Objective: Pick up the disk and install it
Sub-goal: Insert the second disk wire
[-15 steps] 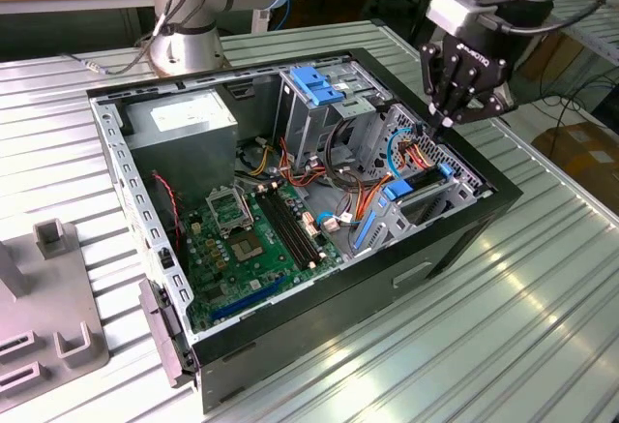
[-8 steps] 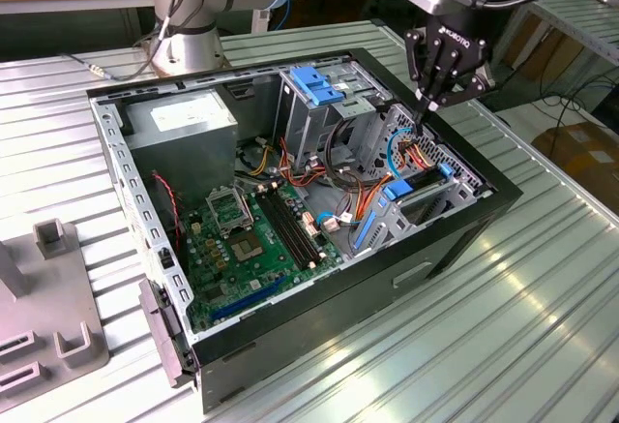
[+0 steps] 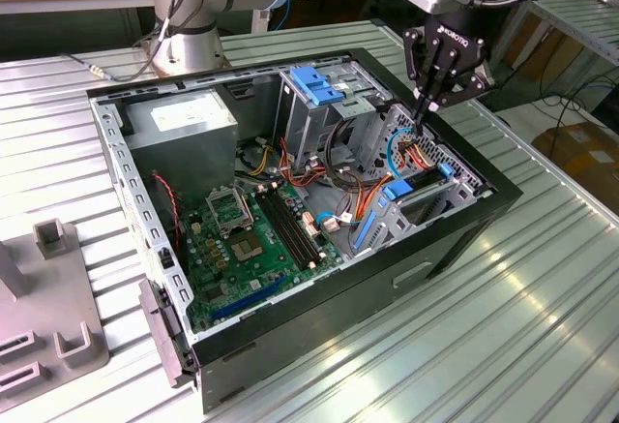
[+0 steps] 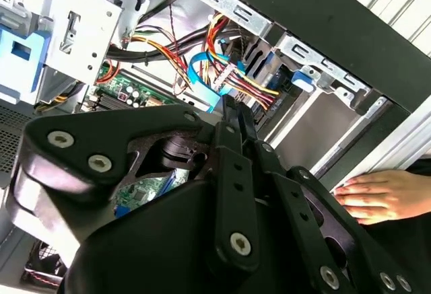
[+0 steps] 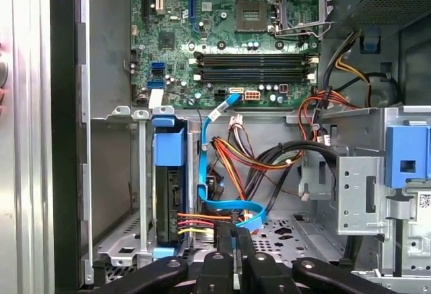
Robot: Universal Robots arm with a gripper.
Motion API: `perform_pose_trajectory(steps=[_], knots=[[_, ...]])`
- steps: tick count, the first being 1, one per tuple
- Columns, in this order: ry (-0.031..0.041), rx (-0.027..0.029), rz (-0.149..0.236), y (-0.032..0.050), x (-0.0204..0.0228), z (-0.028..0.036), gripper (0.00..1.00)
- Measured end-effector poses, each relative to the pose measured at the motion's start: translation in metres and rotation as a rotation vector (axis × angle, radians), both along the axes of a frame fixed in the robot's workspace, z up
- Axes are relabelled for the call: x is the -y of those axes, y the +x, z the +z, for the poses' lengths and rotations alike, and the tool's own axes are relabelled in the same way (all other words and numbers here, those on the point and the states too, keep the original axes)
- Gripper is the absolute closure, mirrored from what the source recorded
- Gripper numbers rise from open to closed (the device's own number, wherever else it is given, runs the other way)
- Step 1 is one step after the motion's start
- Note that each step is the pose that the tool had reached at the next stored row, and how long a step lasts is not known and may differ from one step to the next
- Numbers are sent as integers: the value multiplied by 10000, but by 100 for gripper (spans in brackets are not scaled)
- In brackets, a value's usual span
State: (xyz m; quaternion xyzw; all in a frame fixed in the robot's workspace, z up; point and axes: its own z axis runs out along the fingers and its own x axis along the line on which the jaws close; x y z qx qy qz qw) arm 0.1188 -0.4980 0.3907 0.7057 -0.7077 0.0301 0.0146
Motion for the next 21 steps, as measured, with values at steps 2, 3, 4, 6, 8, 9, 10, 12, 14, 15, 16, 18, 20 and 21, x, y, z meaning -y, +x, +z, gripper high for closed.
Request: perform_pose_trajectory(steps=[2,3,4,6,8,9,10,12,14,15,16,18,20,21], knots=[[-64,0,0,0,-42,-3,83],[-169,5,-2,-3,-48,-7,83],[-254,9,-1,-4,-54,-13,83],[-444,28,-1,-9,-71,-19,83],[-645,46,0,-15,-91,-25,83],[-781,67,-1,-30,-109,-37,83],[-827,88,-2,-44,-120,-50,83],[-922,107,-1,-50,-132,-64,81],[-1272,109,5,-50,-168,-82,75],[-1349,109,7,-50,-179,-91,75],[-1418,109,8,-50,-189,-100,75],[-1596,110,9,-34,-219,-145,75],[-1643,110,9,-13,-227,-171,75],[-1666,109,9,-7,-227,-181,76]])
